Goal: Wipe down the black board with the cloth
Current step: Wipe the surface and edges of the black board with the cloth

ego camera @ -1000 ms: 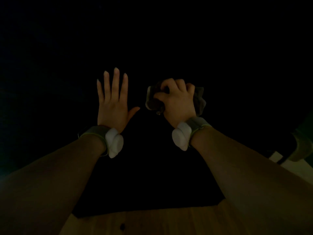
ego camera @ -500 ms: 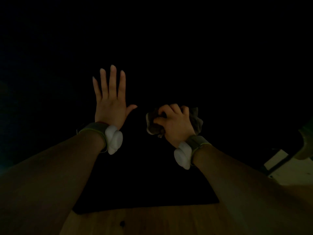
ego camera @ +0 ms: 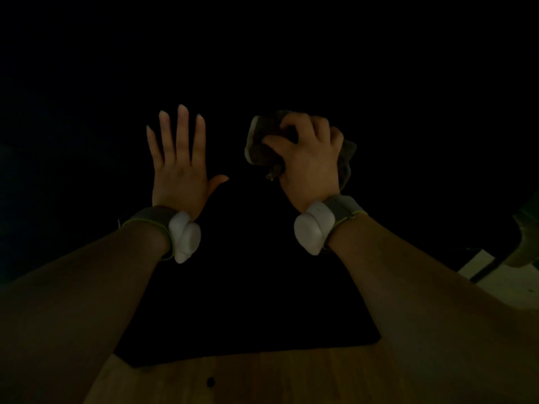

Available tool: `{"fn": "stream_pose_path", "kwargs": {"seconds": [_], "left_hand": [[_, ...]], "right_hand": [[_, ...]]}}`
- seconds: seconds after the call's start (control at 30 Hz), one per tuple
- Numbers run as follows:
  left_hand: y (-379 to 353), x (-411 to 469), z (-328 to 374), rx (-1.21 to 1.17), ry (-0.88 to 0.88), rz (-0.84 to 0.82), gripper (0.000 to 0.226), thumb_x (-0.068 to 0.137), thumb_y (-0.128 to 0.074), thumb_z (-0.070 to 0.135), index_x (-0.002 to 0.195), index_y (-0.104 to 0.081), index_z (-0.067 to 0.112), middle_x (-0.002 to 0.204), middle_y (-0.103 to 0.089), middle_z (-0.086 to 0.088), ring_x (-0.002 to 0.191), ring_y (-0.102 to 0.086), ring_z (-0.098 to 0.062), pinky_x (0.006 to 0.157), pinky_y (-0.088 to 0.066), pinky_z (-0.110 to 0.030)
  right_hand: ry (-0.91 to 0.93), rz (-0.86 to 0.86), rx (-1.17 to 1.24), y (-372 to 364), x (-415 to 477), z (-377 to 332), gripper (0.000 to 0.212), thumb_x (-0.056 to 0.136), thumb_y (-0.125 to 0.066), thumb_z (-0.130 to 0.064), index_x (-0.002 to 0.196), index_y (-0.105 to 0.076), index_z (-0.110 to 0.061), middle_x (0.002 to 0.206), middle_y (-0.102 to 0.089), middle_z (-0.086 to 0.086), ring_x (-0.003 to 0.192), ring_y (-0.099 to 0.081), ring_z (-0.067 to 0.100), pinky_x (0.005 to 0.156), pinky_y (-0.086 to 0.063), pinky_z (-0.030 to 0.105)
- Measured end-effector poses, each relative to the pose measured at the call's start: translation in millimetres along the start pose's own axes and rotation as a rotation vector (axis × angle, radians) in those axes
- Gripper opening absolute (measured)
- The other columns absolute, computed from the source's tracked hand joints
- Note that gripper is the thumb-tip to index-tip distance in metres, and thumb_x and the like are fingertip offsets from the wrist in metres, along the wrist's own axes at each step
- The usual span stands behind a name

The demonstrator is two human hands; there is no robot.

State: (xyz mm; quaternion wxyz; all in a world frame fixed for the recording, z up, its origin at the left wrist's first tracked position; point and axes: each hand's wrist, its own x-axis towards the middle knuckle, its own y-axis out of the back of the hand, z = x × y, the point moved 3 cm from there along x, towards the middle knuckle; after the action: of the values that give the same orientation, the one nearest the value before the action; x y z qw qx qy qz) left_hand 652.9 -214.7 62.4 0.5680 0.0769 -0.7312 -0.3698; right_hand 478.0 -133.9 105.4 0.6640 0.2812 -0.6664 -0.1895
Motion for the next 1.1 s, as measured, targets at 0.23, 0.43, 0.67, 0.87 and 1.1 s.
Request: {"fn": "stream_pose_path", "kwargs": {"seconds": [0.23,0.43,0.67,0.87,1.1], "left_hand": [[8.4,-10.8,3.1,-0.041,-0.024,0.023,0.094,0.084,-0.054,0.057,0.15,-0.009,0.008,0.154,-0.011,-0.025,0.14,-0.005,-0.045,0.113,0.005,-0.053],[-1.5,-40.7,3.1,-0.013,-0.035,-0.067,0.1,0.079,-0.065,0.053,0.149,-0.011,0.006,0.154,-0.01,-0.025,0.14,-0.006,-0.046,0.112,-0.001,-0.06],[-12.2,-40.9,9.7,0.018,0.012,-0.078,0.108,0.075,-0.065,0.059,0.149,-0.008,0.004,0.152,-0.01,-0.03,0.139,-0.006,-0.051,0.11,0.0,-0.063],[-16.7,-39.1,8.7,0.021,0.01,-0.101,0.112,0.073,-0.069,0.055,0.148,-0.004,0.004,0.151,-0.009,-0.033,0.137,-0.006,-0.054,0.108,0.001,-0.064],[-22.7,-38.9,5.8,0.023,0.022,-0.087,0.113,0.07,-0.068,0.057,0.149,-0.004,0.008,0.152,-0.011,-0.031,0.138,-0.008,-0.052,0.108,0.001,-0.063]], "right_hand": [[0.139,0.178,-0.022,-48.4,-34.3,7.9,0.019,0.077,-0.068,-0.024,0.093,-0.067,-0.033,0.106,-0.051,-0.001,0.102,-0.038,0.028,0.084,-0.031,0.046],[0.065,0.173,-0.008,-78.0,-79.4,2.8,0.016,0.083,-0.047,-0.035,0.099,-0.049,-0.036,0.107,-0.041,-0.001,0.1,-0.036,0.027,0.08,-0.05,0.05],[0.078,-0.135,0.051,-80.0,-102.2,1.8,0.019,0.081,-0.067,-0.027,0.098,-0.075,-0.025,0.109,-0.065,0.012,0.109,-0.038,0.031,0.094,-0.037,0.055],[0.08,-0.518,0.056,-81.4,-117.4,3.0,0.032,0.095,-0.056,-0.032,0.126,-0.06,-0.029,0.139,-0.046,0.009,0.133,-0.032,0.036,0.104,-0.018,0.05],[-0.043,0.096,0.131,-25.3,-63.9,-3.8,0.027,0.084,-0.057,-0.017,0.105,-0.073,-0.018,0.112,-0.065,0.02,0.112,-0.042,0.036,0.087,-0.039,0.055]]}}
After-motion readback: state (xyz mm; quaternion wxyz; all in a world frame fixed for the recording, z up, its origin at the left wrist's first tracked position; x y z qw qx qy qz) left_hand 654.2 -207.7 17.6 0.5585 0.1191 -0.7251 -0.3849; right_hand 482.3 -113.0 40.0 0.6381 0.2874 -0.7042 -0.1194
